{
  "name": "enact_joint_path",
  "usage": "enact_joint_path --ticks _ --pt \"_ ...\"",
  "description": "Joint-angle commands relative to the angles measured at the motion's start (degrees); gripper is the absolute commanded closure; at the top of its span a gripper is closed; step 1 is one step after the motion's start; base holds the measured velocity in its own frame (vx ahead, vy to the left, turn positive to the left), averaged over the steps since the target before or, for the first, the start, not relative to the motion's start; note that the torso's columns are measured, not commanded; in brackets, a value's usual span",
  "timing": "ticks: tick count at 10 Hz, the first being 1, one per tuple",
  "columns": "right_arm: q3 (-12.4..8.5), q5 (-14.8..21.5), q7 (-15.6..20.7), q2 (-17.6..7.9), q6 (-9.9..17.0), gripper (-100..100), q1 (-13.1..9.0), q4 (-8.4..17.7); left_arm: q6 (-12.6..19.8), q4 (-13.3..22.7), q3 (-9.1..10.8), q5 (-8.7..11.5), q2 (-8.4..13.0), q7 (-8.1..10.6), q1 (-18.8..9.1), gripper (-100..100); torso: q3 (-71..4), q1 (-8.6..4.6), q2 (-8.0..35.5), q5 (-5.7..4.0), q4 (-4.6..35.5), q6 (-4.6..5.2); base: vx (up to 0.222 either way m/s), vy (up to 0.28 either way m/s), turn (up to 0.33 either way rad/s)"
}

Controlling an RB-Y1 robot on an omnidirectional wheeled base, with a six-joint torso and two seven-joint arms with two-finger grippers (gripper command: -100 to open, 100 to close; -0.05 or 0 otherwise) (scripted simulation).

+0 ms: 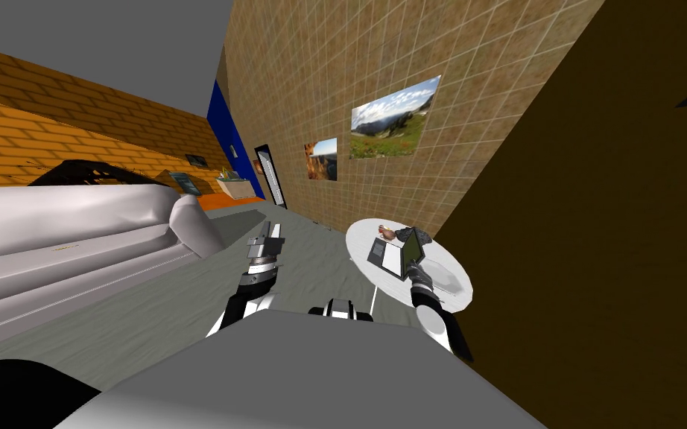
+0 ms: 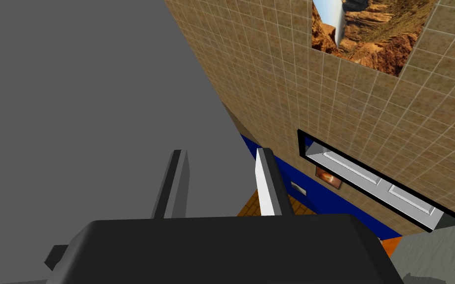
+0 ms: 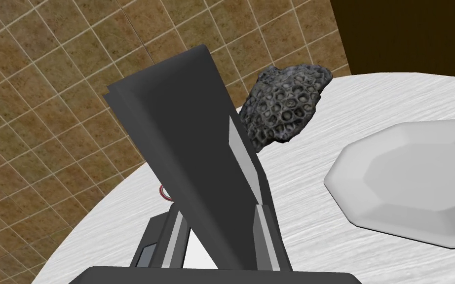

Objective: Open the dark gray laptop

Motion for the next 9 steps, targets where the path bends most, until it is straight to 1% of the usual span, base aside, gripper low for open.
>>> enact_joint_path --ticks 1,2,3,4,5,9 --pt "-0.6 2.5 2.8 -0.7 0.7 100 -0.8 1.0 0.0 0.0 0.00 0.0 0.0 0.00 0.0 0 0.0 0.02 0.0 0.00 0.0 -0.01 0.036 0.099 -0.040" --pt "-0.9 3.4 3.8 -1.0 1.0 100 -1.2 1.4 0.0 0.0 0.00 0.0 0.0 0.00 0.0 0 0.0 0.12 0.0 0.02 0.0 -0.04 0.024 0.092 -0.047" --pt "-0.9 2.8 3.0 -0.9 0.8 100 -0.8 1.1 0.0 0.0 0.00 0.0 0.0 0.00 0.0 0 0.0 0.12 0.0 0.01 0.0 -0.05 0.007 0.037 -0.016" --pt "-0.6 5.6 5.2 -1.3 -0.6 100 -2.1 3.7 0.0 0.0 0.00 0.0 0.0 0.00 0.0 0 0.1 -0.05 0.1 -0.02 0.0 -0.03 0.002 0.036 0.011" --pt "-0.6 5.6 5.2 -1.3 -0.6 100 -2.1 3.7 0.0 0.0 0.00 0.0 0.0 0.00 0.0 0 0.1 -0.06 0.0 -0.12 0.0 -0.07 0.000 0.032 -0.001" --pt "0.2 11.0 9.2 -1.9 -3.2 100 -4.7 8.7 0.0 0.0 0.00 0.0 0.0 0.00 0.0 0 -0.2 0.11 -0.4 -0.25 -0.3 -0.30 -0.009 0.029 0.010"
